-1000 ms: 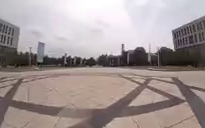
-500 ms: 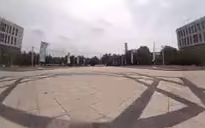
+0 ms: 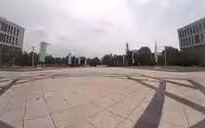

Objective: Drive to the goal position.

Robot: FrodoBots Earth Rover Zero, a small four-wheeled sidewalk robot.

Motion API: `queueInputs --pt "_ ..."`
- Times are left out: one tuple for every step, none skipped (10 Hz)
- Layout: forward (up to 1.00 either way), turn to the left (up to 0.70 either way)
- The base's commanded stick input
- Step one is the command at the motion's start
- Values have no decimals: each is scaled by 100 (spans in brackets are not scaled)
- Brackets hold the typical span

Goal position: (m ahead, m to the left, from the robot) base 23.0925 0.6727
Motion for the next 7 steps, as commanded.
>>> queueInputs --pt "70 1" --pt "70 1" --pt "70 1" --pt "70 1" --pt "70 1" --pt "70 1" --pt "70 1"
